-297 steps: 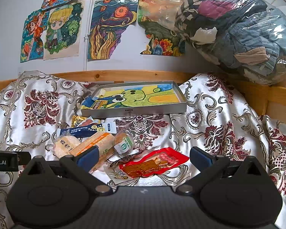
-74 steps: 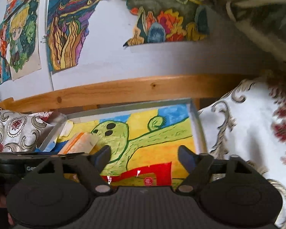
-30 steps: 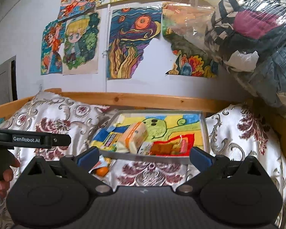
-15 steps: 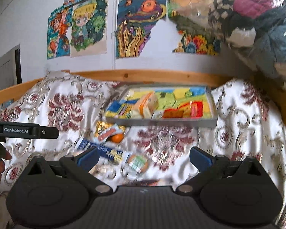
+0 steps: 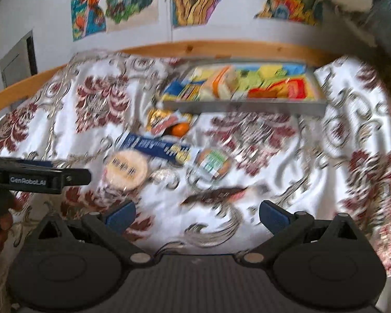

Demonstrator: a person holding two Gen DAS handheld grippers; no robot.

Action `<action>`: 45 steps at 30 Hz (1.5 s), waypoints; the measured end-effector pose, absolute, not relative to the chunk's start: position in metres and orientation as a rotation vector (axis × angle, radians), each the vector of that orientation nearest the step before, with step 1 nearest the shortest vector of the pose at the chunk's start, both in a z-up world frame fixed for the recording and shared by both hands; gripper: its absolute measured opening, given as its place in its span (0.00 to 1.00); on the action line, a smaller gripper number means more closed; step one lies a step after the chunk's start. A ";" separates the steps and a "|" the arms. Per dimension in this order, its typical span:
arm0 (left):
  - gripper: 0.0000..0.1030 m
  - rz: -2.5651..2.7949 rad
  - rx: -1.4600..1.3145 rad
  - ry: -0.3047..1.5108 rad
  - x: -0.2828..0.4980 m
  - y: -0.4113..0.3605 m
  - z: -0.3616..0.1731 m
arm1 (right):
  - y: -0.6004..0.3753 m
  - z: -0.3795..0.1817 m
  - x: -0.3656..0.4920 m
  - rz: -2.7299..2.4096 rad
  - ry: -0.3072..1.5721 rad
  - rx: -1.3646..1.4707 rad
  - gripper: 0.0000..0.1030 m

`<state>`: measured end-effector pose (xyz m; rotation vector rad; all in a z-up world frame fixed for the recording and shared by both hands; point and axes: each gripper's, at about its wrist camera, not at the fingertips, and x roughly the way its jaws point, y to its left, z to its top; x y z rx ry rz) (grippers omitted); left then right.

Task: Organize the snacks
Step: 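Open both tools and withdraw them from the tray to the snack pile, then grasp round rice cake with left tool while right tool grasps brown snack packet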

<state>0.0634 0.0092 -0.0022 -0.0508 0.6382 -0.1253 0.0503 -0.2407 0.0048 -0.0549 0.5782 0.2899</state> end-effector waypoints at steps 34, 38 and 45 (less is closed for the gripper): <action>0.99 -0.280 0.159 0.668 0.138 -0.020 -0.049 | -0.279 -0.047 0.150 0.397 0.714 0.351 0.92; 0.98 -0.271 0.190 0.667 0.144 -0.025 -0.053 | -0.281 -0.049 0.160 0.390 0.693 0.408 0.89; 0.93 -0.284 0.253 0.655 0.145 -0.034 -0.061 | -0.284 -0.055 0.165 0.383 0.677 0.466 0.74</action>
